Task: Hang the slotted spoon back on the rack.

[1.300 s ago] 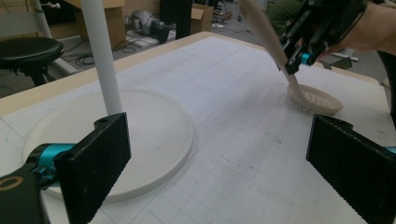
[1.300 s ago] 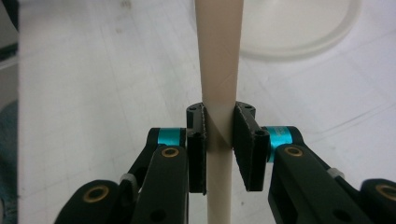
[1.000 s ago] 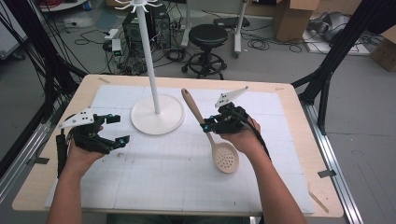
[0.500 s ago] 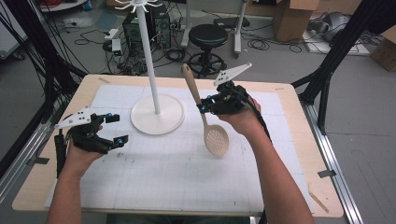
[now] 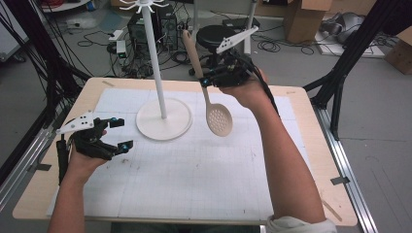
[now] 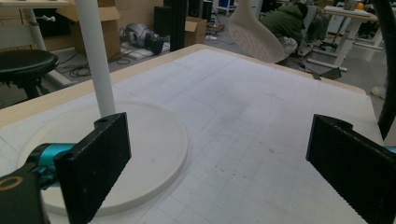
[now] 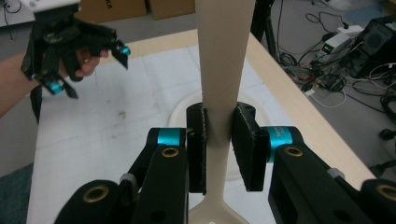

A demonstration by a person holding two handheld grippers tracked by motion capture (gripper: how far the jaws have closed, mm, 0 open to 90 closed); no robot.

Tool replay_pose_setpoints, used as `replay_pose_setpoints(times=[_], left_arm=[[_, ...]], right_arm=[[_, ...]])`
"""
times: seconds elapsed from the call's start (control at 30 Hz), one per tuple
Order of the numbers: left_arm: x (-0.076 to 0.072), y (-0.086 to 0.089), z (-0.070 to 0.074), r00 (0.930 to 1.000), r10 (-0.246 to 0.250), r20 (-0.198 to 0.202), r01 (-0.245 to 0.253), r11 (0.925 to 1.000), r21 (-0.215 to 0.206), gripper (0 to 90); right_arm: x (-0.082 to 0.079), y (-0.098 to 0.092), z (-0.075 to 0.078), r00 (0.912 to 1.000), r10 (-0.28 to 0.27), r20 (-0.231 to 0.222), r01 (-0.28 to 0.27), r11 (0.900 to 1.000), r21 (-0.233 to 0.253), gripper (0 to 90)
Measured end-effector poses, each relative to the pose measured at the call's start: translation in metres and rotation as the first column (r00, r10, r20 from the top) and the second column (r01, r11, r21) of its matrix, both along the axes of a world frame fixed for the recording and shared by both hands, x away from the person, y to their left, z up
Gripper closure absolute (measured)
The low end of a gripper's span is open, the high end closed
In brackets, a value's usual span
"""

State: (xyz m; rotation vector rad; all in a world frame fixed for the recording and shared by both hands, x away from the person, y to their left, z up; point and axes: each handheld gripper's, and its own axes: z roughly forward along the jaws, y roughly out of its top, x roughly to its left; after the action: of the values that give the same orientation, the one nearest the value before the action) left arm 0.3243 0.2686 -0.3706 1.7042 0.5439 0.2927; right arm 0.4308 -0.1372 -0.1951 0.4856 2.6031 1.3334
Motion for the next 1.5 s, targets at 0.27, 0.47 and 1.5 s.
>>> replay_pose_setpoints(times=[0.27,0.47,1.5], left_arm=[[-0.001,0.002,0.001,1.0,0.004,0.004,-0.004,1.0,-0.009,7.1],[-0.001,0.002,0.001,1.0,0.0,0.006,0.001,0.9999,-0.011,7.1],[0.001,0.002,0.0,1.0,0.0,0.0,0.0,1.0,0.004,7.1]], right_arm=[[0.027,0.015,0.018,1.0,-0.008,-0.005,0.008,1.0,0.015,76.0],[0.041,0.024,0.024,0.9998,-0.016,-0.013,0.017,1.0,0.01,76.1],[0.074,0.041,0.023,0.9973,0.018,-0.072,-0.014,0.998,0.055,76.1]])
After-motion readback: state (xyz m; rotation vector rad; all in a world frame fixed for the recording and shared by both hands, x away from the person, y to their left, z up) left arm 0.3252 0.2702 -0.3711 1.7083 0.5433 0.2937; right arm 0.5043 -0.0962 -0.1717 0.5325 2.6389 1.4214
